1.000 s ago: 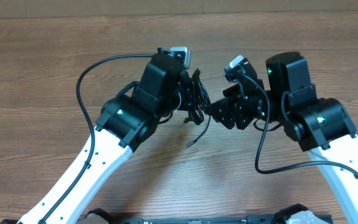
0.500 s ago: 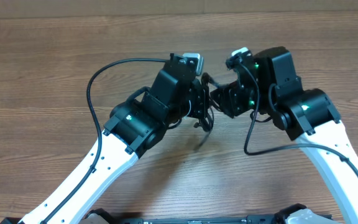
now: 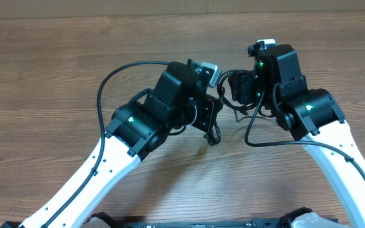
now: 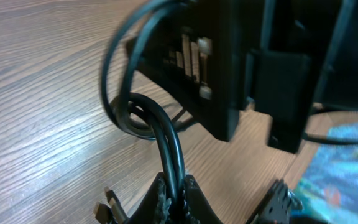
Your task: Untangle cables
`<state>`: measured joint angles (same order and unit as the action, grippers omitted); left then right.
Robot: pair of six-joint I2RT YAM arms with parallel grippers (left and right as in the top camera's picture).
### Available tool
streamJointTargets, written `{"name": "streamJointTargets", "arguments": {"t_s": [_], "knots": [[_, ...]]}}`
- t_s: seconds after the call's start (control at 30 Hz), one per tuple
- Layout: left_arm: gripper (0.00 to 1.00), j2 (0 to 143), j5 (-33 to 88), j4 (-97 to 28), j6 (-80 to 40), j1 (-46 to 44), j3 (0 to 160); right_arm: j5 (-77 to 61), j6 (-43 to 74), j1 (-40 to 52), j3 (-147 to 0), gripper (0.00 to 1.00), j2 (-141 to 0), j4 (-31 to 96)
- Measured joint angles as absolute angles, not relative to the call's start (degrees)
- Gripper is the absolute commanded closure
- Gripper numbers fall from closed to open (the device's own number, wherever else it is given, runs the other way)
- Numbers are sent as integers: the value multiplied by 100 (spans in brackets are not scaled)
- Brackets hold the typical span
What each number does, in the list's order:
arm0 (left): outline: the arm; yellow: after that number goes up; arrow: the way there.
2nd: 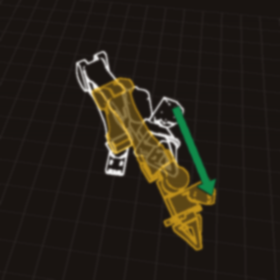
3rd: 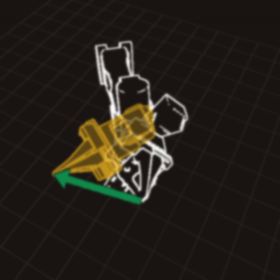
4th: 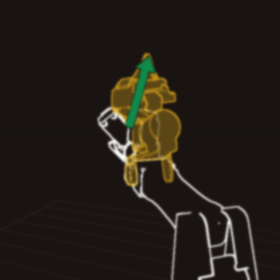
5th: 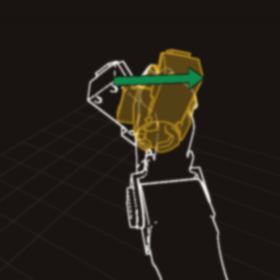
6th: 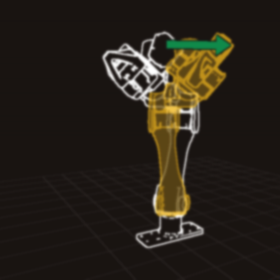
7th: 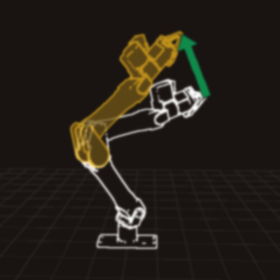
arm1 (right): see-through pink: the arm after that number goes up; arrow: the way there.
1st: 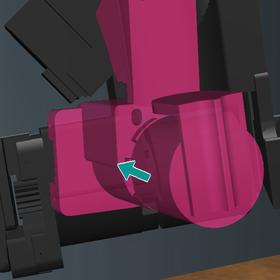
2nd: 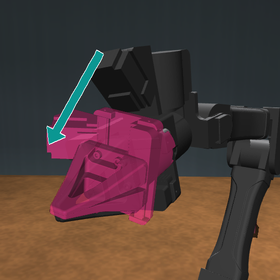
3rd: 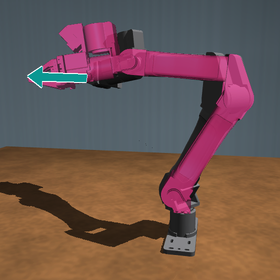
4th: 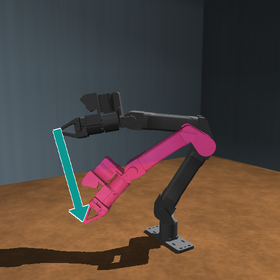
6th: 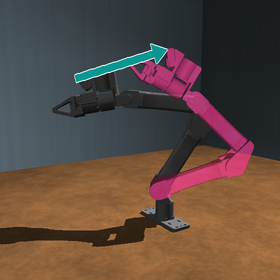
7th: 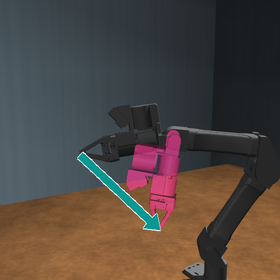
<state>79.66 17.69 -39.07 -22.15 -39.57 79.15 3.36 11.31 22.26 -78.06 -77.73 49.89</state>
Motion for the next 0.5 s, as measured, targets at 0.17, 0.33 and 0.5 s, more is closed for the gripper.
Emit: {"name": "streamJointTargets", "arguments": {"t_s": [0.17,0.33,0.5], "knots": [[96,7966,1970,-3909,-1756,-3957,7915,36,626,2224,-7806,40,-7773,5009],[96,7966,1973,-3913,-1367,-3957,7915,-215,180,2224,-7806,44,-7773,5212],[96,7966,1743,-3924,-1096,-3957,7915,-309,-73,2222,-7806,36,-7773,5358]]}}
